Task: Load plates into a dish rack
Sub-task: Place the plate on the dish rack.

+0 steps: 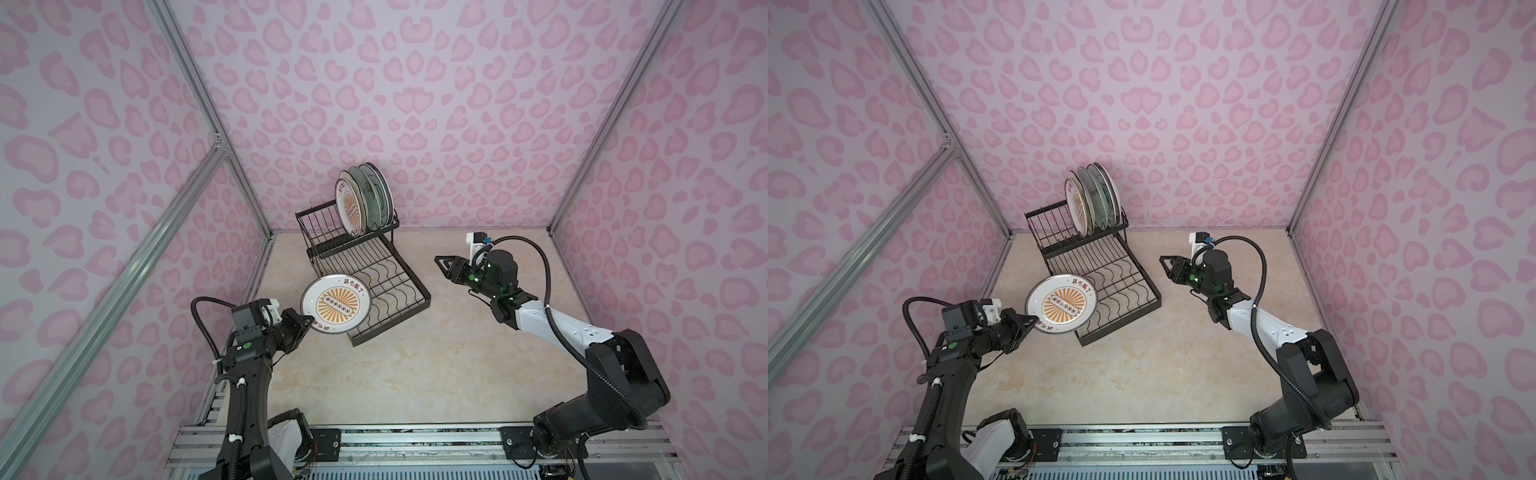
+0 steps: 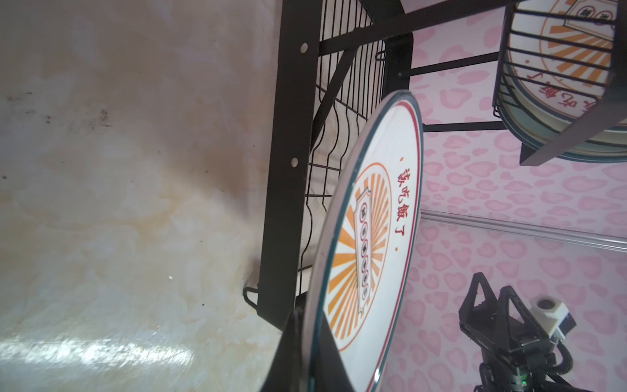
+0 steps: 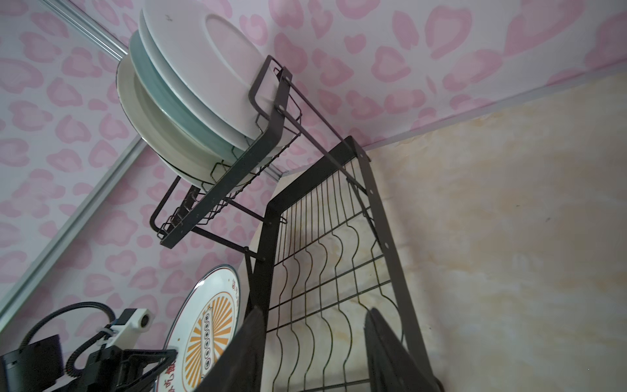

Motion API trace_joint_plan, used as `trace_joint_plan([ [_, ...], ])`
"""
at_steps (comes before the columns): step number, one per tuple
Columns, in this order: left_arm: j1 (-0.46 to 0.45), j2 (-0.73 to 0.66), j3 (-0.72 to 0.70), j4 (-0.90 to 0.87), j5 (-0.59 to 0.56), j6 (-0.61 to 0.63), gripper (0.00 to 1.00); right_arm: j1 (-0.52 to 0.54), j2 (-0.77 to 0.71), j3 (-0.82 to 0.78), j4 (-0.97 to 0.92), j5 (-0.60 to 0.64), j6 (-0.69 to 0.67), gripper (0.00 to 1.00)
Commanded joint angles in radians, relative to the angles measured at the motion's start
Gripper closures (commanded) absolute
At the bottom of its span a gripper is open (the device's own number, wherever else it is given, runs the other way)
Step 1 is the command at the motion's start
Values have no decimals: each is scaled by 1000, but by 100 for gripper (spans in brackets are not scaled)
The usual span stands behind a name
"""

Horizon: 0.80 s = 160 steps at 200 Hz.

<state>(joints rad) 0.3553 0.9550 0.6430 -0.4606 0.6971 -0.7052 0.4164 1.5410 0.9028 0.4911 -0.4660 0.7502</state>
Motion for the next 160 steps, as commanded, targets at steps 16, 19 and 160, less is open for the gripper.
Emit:
trace_joint_plan([
  [16, -36, 28, 39, 91, 58, 27, 97, 56, 63, 10, 142, -84, 114, 52],
  [19, -40, 32, 42, 93, 59, 28, 97, 59, 67, 11, 149, -86, 117, 52],
  [160, -250, 190, 122, 324, 61, -48, 97, 152, 170, 32, 161, -221, 145, 43],
])
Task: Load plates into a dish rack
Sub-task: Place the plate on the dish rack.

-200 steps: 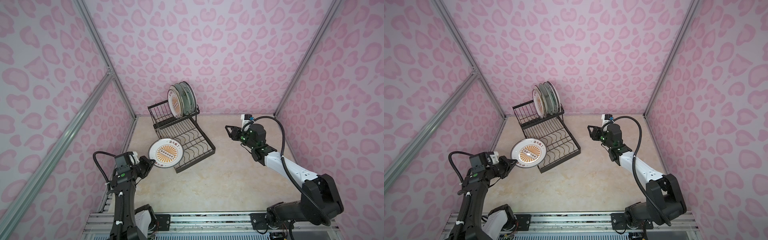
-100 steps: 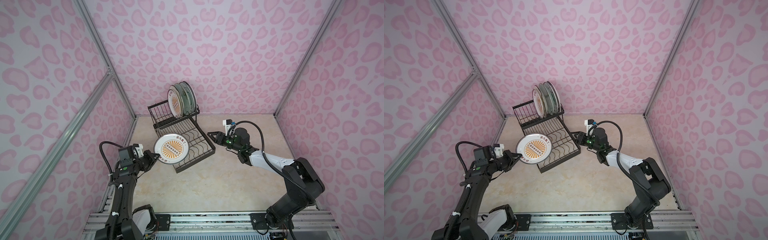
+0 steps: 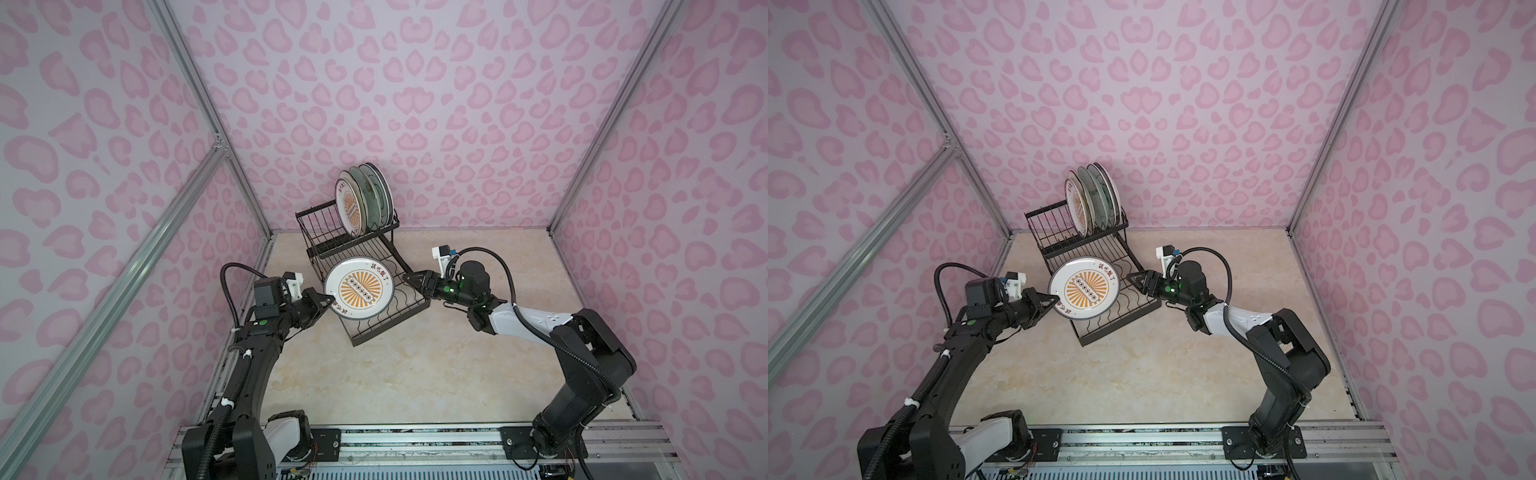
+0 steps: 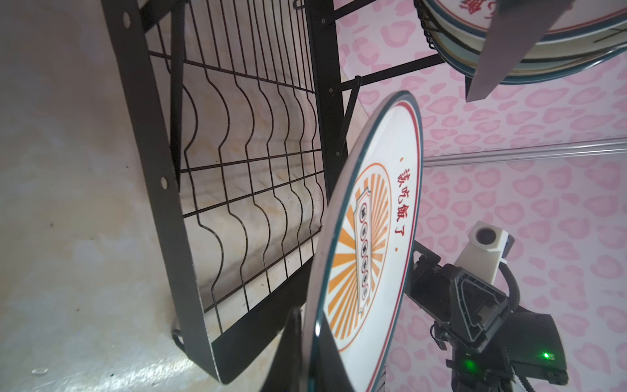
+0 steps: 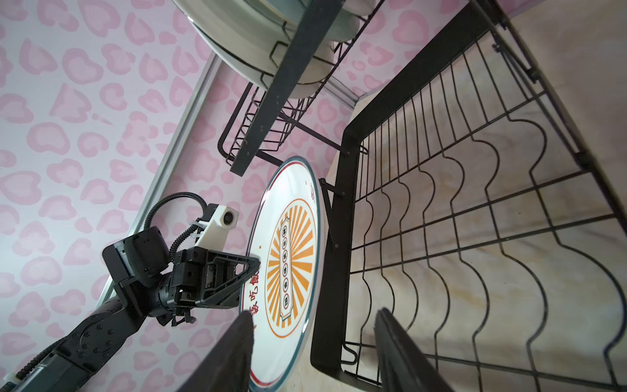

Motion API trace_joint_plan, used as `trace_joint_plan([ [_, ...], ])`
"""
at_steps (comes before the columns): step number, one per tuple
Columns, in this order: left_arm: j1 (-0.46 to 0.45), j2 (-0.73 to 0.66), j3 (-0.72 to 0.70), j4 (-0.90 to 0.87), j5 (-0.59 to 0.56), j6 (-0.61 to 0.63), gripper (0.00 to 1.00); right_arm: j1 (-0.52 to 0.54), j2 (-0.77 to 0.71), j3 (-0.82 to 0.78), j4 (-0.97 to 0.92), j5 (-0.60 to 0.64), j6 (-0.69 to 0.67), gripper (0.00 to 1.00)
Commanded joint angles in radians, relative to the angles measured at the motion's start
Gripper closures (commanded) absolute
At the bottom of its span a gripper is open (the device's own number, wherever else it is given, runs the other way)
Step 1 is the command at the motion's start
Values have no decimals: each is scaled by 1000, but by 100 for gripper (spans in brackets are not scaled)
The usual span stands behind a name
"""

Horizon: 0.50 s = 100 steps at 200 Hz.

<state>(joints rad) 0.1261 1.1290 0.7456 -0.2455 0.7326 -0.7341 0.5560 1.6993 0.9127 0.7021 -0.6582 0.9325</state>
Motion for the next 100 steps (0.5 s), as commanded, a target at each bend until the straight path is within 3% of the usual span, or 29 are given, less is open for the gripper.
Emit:
trace_joint_plan([
  [1, -22, 16, 20, 110, 26, -20, 97, 13, 12, 23, -53, -29, -39, 43],
  [100, -123, 70, 41, 172, -6, -18, 97, 37, 71, 81, -69, -61, -2, 56],
])
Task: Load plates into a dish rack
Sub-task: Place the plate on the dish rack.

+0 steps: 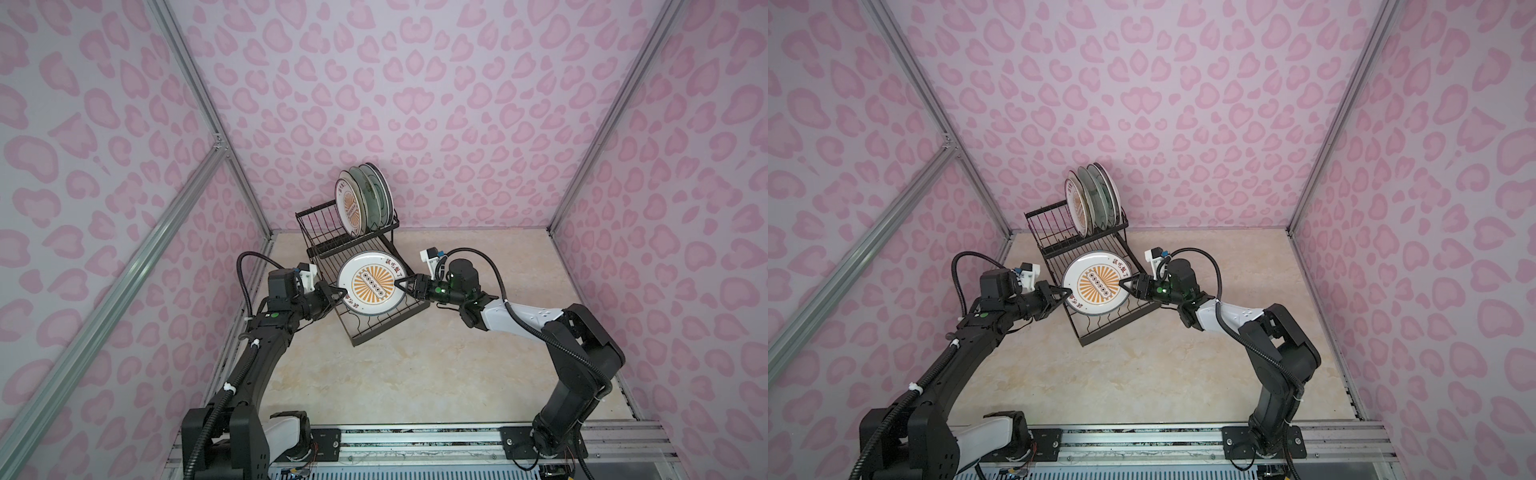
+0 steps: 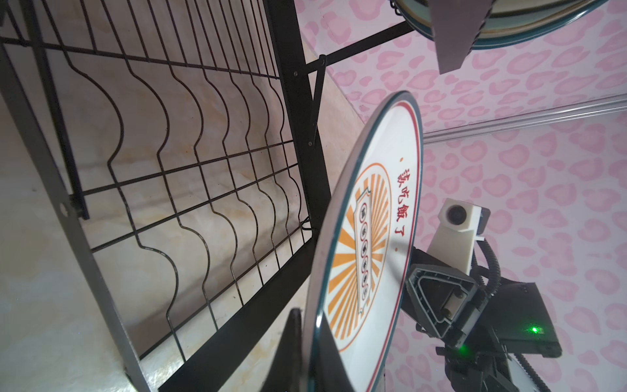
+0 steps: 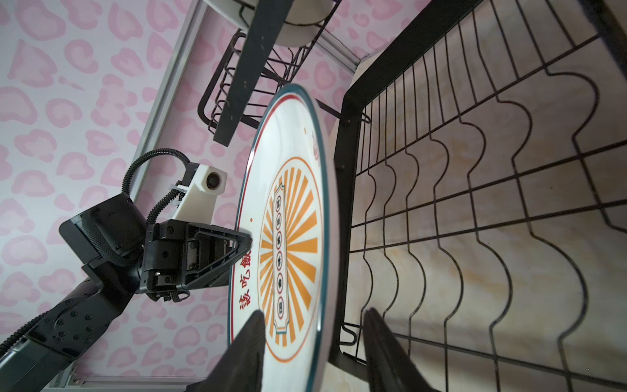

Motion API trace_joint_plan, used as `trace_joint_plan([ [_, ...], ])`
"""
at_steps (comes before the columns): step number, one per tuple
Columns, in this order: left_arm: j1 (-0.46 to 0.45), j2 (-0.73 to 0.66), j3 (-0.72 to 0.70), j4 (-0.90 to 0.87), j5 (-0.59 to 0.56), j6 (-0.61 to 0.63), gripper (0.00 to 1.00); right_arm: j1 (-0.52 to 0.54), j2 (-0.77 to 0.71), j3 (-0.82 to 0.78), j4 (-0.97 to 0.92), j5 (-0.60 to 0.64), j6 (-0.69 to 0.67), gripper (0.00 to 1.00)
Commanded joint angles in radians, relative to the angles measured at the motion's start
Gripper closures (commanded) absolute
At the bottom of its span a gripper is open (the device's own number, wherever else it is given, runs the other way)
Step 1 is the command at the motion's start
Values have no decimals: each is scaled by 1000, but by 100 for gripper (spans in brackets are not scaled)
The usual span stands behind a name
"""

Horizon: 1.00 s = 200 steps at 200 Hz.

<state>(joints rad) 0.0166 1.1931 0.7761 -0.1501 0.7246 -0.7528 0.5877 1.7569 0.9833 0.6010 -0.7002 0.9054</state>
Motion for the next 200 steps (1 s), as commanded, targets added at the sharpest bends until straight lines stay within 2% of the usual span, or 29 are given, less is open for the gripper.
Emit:
trace_joint_plan([
  [1, -15, 7, 11, 76, 2, 1, 97, 6, 14, 11, 32, -19, 26, 56],
  [73, -37, 8, 9, 79, -22, 20, 97, 19, 19, 18, 55, -24, 55, 77],
  [124, -46, -4, 12, 76, -16, 36, 97, 18, 22, 28, 58, -35, 62, 82],
  [164, -54, -12, 12, 70, -13, 49, 97, 21, 23, 32, 71, -44, 76, 98],
  [190, -56, -20, 15, 59, -17, 56, 97, 19, 19, 26, 73, -41, 78, 100],
  [200, -55, -20, 17, 51, -21, 58, 93, 18, 18, 24, 75, -40, 79, 100],
])
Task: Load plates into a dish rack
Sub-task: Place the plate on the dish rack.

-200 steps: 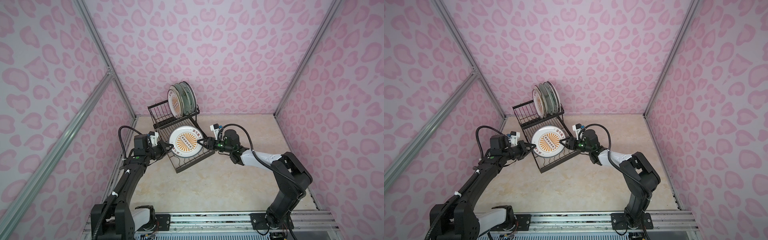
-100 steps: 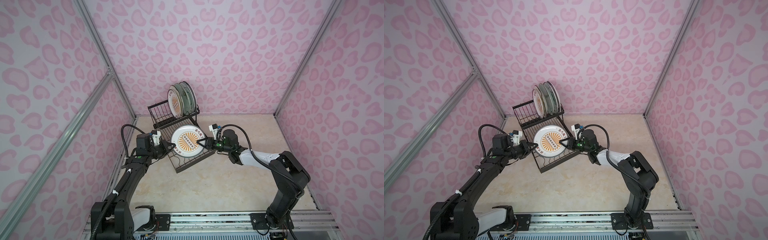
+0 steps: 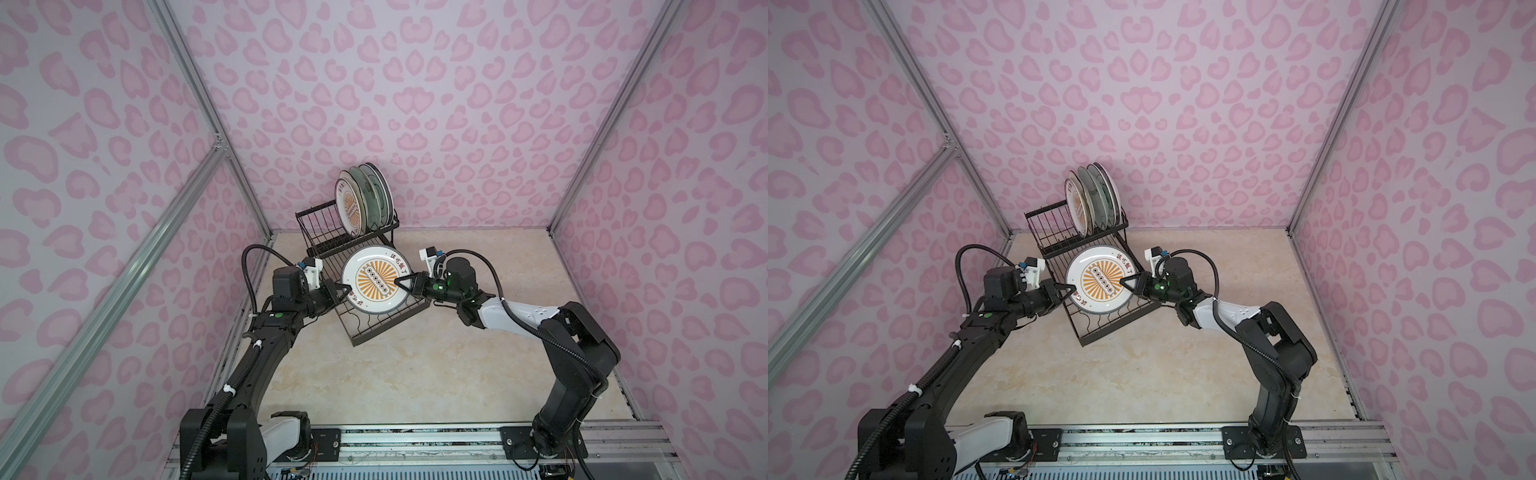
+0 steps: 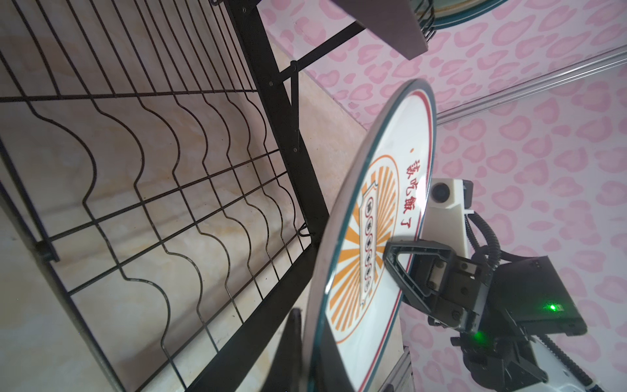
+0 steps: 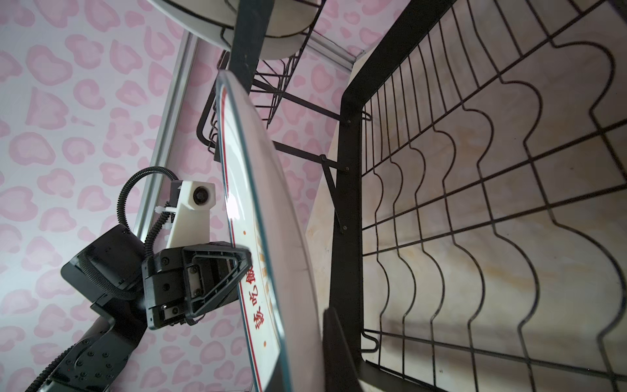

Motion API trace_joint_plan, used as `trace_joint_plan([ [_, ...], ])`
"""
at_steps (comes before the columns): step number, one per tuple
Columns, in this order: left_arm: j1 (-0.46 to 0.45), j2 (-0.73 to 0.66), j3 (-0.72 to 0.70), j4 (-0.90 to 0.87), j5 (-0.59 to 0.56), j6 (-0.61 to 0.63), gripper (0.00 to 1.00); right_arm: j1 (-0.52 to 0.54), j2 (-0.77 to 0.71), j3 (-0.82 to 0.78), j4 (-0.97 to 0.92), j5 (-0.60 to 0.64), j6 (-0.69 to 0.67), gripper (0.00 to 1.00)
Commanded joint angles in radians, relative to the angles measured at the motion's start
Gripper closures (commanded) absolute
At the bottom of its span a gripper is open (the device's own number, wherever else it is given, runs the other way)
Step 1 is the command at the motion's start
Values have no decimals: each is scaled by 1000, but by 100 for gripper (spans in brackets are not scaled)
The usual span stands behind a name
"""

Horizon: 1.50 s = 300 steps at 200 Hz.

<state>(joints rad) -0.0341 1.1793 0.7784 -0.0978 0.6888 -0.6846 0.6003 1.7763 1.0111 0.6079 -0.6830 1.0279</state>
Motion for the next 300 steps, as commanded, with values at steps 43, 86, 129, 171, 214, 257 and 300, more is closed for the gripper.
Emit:
trace_joint_plan([
  [43, -5, -8, 22, -21, 11, -6, 65, 4, -7, -8, 61, -52, -47, 100],
  [86, -5, -48, 35, -89, -46, 17, 60, 8, -49, -15, -40, -2, -128, 100],
  [129, -1, -86, 30, -118, -133, -26, 57, 9, -82, -1, -126, 39, -189, 100],
  [171, 38, -143, 51, -190, -197, 3, 57, 19, -141, 9, -246, 123, -274, 100],
  [214, 132, -182, 88, -328, -236, 74, 57, 44, -185, 52, -339, 193, -347, 100],
  [257, 214, -215, 38, -350, -187, 86, 57, 82, -193, 164, -453, 279, -439, 100],
  [300, 221, -240, -18, -336, -135, 86, 56, 119, -168, 305, -520, 353, -525, 100],
])
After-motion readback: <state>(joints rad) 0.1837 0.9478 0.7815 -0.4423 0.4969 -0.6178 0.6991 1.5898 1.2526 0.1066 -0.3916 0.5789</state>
